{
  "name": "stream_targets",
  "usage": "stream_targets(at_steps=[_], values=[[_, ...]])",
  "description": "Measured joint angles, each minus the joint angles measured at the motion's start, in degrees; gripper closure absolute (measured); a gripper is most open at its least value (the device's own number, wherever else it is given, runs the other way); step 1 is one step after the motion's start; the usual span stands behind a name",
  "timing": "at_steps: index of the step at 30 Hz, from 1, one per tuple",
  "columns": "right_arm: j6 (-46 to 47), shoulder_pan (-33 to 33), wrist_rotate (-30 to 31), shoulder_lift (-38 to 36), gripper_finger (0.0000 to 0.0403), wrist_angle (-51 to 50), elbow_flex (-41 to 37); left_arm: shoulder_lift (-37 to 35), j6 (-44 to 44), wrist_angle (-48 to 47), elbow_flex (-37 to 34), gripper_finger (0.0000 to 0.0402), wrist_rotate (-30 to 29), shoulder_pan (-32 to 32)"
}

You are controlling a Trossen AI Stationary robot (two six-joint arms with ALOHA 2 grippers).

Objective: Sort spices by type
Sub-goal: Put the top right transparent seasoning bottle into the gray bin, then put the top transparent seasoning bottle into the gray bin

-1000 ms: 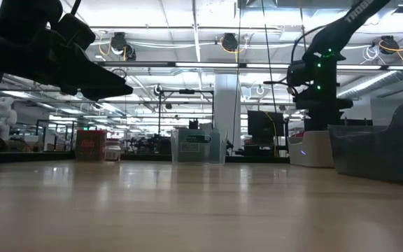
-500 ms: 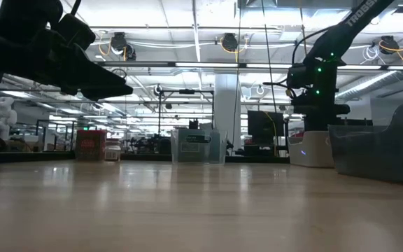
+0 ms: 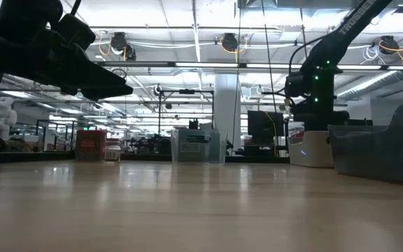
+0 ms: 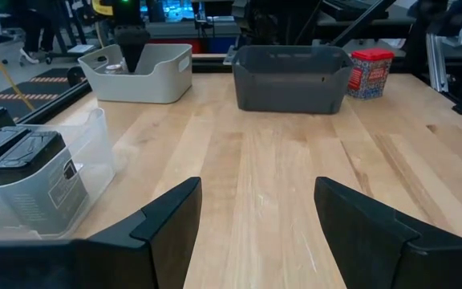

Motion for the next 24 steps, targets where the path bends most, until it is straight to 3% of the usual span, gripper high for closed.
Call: stream_targets(at_steps=[10, 24], values=[[-0.79, 0.0, 0.22, 0.4, 0.0242, 3.59, 0.0, 0.0, 0.02, -0.01, 0.0, 0.0152, -0.69, 0.0], [-0.01, 0.0, 0.28, 0.4, 0.0186, 2.92, 0.0, 0.0, 0.04, -0.22, 0.0, 0.0152, -1.01, 0.0]])
